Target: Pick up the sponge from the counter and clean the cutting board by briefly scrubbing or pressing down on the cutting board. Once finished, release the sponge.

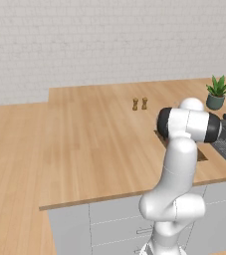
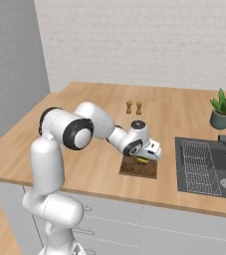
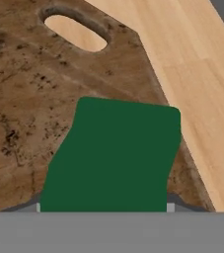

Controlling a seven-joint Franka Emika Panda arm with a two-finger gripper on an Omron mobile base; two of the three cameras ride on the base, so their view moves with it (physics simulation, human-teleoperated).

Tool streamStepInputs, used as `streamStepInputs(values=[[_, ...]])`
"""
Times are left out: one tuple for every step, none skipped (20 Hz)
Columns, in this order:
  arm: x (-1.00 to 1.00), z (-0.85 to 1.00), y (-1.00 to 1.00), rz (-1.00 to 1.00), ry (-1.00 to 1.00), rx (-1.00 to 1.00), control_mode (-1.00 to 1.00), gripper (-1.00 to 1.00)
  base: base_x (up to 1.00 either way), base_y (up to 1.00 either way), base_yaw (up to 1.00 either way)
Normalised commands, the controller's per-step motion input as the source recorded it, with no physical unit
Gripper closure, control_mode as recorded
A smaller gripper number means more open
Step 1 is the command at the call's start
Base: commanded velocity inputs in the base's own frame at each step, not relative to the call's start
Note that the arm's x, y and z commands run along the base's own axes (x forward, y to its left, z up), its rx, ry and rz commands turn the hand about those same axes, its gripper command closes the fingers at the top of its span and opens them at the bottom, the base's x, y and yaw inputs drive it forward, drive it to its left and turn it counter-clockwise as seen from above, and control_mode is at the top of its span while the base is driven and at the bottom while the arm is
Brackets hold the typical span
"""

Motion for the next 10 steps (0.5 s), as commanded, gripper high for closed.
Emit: streamStepInputs(values=[[0.12, -0.28, 0.67, 0.0, 0.02, 0.0, -1.0, 1.0, 0.0, 0.0, 0.0], [0.16, -0.25, 0.7, 0.0, 0.01, 0.0, -1.0, 1.0, 0.0, 0.0, 0.0], [0.24, -0.2, 0.71, 0.0, 0.01, 0.0, -1.0, 1.0, 0.0, 0.0, 0.0], [0.26, -0.18, 0.74, 0.0, 0.01, 0.0, -1.0, 1.0, 0.0, 0.0, 0.0], [0.29, -0.13, 0.77, 0.0, 0.0, 0.0, -1.0, 1.0, 0.0, 0.0, 0.0], [0.26, -0.06, 0.79, -0.01, 0.0, 0.0, -1.0, 1.0, 0.0, 0.0, 0.0], [0.24, 0.0, 0.8, -0.01, 0.0, 0.0, -1.0, 1.0, 0.0, 0.0, 0.0], [0.19, 0.0, 0.8, -0.01, 0.0, 0.0, -1.0, 1.0, 0.0, 0.0, 0.0], [0.15, 0.0, 0.79, -0.01, 0.0, 0.0, -1.0, 1.0, 0.0, 0.0, 0.0], [0.11, 0.0, 0.78, -0.01, 0.0, 0.0, -1.0, 1.0, 0.0, 0.0, 0.0]])
